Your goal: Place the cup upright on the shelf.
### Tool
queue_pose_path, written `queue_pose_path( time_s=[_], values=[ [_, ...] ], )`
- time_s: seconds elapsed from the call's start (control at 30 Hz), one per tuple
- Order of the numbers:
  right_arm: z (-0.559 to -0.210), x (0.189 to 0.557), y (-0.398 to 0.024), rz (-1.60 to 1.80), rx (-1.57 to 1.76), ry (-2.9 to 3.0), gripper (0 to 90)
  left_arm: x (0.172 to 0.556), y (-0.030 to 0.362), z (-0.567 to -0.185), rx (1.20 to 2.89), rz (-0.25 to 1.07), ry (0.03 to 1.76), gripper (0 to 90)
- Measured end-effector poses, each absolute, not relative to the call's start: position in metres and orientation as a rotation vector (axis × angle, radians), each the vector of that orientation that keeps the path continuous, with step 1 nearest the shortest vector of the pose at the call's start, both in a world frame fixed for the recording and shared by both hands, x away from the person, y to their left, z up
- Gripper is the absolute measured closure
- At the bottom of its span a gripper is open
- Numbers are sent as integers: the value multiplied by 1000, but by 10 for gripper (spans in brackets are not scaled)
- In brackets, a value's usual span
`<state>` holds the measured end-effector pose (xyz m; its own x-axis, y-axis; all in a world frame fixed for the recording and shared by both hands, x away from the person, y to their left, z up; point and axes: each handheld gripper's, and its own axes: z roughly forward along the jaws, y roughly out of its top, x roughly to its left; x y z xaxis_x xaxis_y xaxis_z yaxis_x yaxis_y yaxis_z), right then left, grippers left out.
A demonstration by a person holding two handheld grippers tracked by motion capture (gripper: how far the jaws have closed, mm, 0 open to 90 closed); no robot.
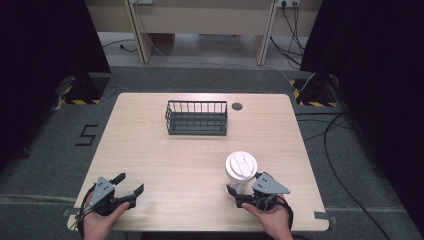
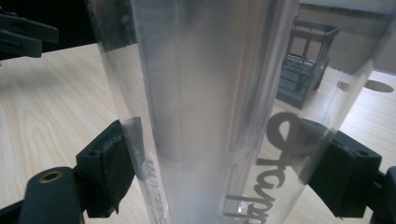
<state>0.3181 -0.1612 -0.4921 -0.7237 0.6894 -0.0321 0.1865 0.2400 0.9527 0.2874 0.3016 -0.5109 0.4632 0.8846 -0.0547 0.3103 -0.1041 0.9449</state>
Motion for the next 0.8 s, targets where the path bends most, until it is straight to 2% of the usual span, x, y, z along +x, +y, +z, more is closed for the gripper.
queue_pose_path(
  time_s=[0.8],
  values=[
    [-472,343,-151,1530,793,2039,184,287,302,-511,1644,682,1053,169]
  ],
)
